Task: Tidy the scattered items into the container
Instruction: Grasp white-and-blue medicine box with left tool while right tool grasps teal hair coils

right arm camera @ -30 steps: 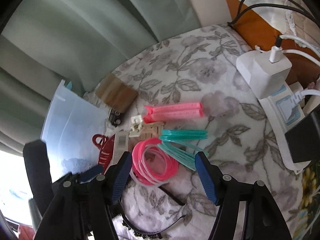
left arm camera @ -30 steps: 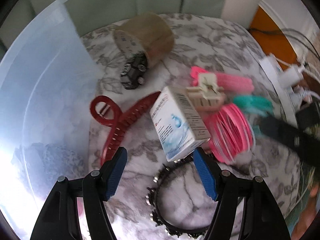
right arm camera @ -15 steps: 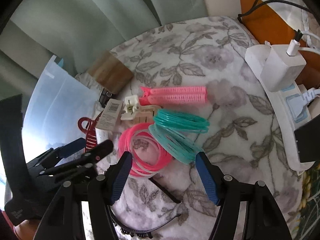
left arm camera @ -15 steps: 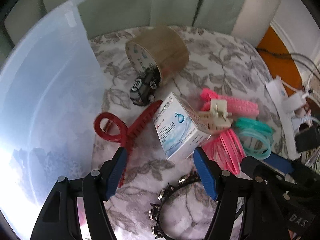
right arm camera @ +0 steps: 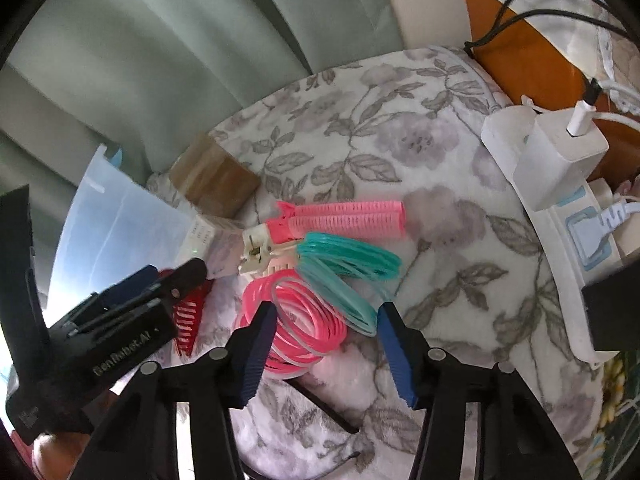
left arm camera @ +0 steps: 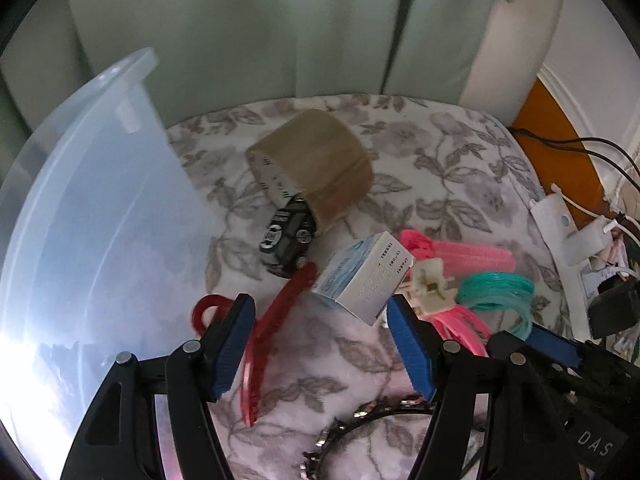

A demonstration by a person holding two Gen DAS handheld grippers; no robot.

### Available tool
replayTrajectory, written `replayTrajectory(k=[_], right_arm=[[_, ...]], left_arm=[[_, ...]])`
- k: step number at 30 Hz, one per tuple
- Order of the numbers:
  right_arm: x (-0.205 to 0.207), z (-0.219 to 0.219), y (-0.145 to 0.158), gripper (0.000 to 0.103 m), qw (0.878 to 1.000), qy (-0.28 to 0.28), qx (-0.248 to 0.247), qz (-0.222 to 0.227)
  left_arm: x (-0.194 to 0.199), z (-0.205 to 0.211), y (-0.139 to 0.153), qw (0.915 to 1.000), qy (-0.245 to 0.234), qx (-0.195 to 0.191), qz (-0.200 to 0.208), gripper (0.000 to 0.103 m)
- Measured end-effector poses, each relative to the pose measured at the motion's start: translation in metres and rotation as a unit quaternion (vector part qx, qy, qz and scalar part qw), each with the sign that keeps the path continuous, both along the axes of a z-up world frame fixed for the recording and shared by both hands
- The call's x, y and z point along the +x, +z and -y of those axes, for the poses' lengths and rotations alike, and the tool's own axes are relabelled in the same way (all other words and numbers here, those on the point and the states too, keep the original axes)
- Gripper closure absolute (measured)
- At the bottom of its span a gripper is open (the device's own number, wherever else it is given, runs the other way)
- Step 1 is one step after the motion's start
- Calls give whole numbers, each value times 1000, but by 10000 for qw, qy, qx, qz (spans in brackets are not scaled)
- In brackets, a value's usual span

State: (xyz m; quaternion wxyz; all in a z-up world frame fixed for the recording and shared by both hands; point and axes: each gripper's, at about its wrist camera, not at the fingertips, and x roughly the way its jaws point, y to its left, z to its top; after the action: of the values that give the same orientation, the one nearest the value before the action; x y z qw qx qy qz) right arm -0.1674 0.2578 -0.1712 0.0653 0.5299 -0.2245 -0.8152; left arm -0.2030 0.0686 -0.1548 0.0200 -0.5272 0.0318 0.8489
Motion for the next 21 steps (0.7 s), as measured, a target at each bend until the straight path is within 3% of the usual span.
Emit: replayTrajectory(k=[3, 8, 12, 17, 21], right_arm=[[0, -3, 1, 53, 10000, -19, -51, -18], [0, -11, 3, 61, 9997, -123, -189, -11], [1, -16, 3, 61, 9995, -161, -259, 34], [-1, -14, 4, 58, 9998, -98, -122, 88], [-2, -10, 2, 50, 9999, 3, -70, 89]], left_arm=[[-2, -10, -3, 9995, -188, -238, -112, 33], [-4, -15, 0, 9991, -348, -200, -165, 33], [0, -24, 5, 9972, -617, -321, -280, 33], [-2, -29, -7, 9970, -719, -269, 2, 33], [-4, -30, -7, 9970, -698, -338, -64, 33]])
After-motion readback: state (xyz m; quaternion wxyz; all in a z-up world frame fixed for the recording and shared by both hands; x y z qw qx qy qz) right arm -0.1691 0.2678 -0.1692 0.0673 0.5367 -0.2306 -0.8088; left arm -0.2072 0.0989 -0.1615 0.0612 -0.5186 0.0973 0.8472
